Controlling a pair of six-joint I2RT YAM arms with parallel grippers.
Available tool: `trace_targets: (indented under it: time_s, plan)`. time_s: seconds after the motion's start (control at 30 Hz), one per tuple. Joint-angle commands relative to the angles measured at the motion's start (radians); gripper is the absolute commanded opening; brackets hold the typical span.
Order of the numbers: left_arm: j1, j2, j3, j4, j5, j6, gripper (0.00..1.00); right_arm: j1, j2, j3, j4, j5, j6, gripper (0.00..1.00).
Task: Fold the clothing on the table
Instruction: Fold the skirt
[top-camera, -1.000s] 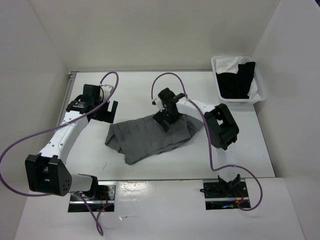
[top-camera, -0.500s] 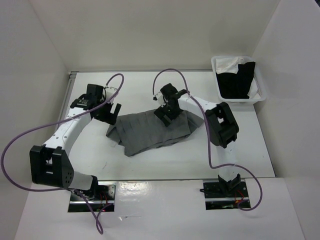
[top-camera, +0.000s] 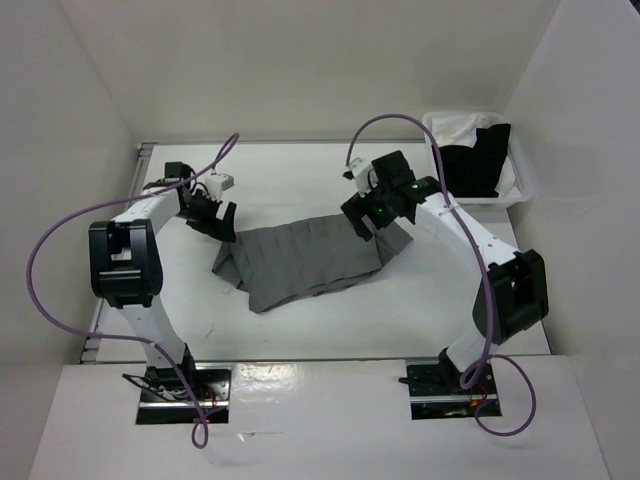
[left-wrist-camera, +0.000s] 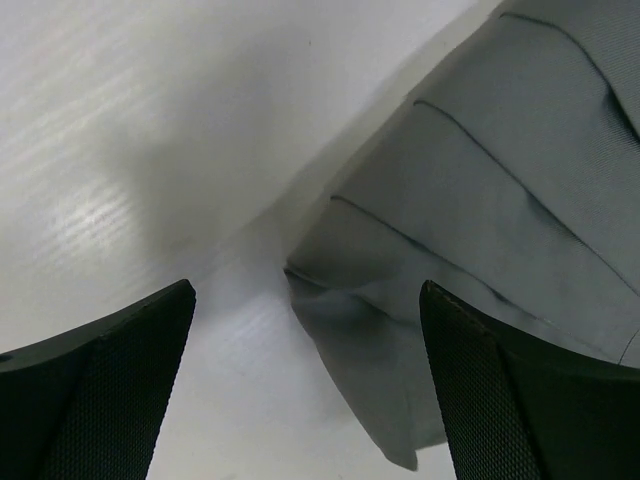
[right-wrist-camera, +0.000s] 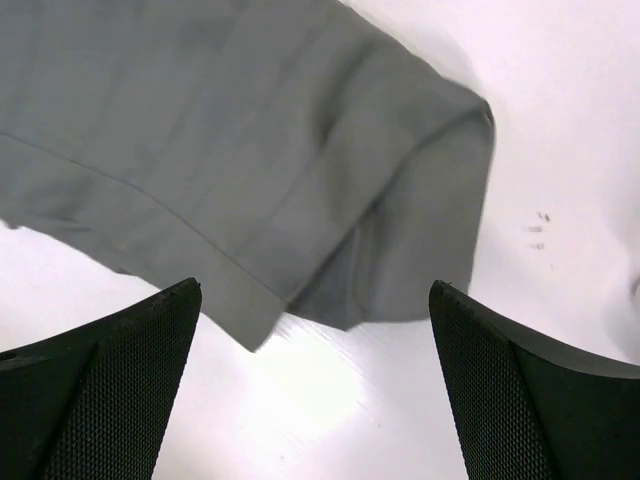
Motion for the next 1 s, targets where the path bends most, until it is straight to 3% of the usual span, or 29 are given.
trace_targets:
  time_s: [0.0, 0.3, 0.5, 0.57, 0.6, 0.7, 0.8, 0.83, 0.87, 0.97]
  plan:
    - [0.027, 0.063, 0.072, 0.012, 0.229, 0.064, 0.98, -0.044, -0.034, -0.039, 0.008, -0.024, -0.012, 0.99]
    - [0.048, 0.183, 0.107, -0.064, 0.332, 0.121, 0.94, -0.077, -0.076, -0.066, 0.019, -0.024, -0.003, 0.99]
    - [0.048, 0.196, 0.084, -0.075, 0.341, 0.151, 0.82, -0.077, -0.085, -0.075, 0.037, -0.024, 0.006, 0.99]
    - [0.048, 0.205, 0.075, -0.084, 0.342, 0.173, 0.73, -0.077, -0.094, -0.085, 0.046, -0.024, 0.006, 0.99]
    - [0.048, 0.215, 0.066, -0.097, 0.342, 0.173, 0.61, -0.077, -0.094, -0.085, 0.046, -0.024, 0.015, 0.99]
    - [0.048, 0.226, 0.066, -0.122, 0.351, 0.213, 0.46, -0.077, -0.094, -0.095, 0.056, -0.024, 0.015, 0.99]
    - [0.048, 0.226, 0.055, -0.142, 0.36, 0.231, 0.25, -0.097, -0.103, -0.105, 0.066, -0.024, 0.015, 0.99]
    - [0.048, 0.226, 0.055, -0.142, 0.36, 0.231, 0.1, -0.097, -0.103, -0.115, 0.079, -0.024, 0.015, 0.99]
    - [0.048, 0.226, 0.045, -0.142, 0.371, 0.231, 0.02, -0.109, -0.103, -0.115, 0.091, -0.024, 0.015, 0.99]
    - [0.057, 0.226, 0.045, -0.151, 0.401, 0.251, 0.0, -0.164, -0.094, -0.115, 0.112, -0.033, 0.005, 0.99]
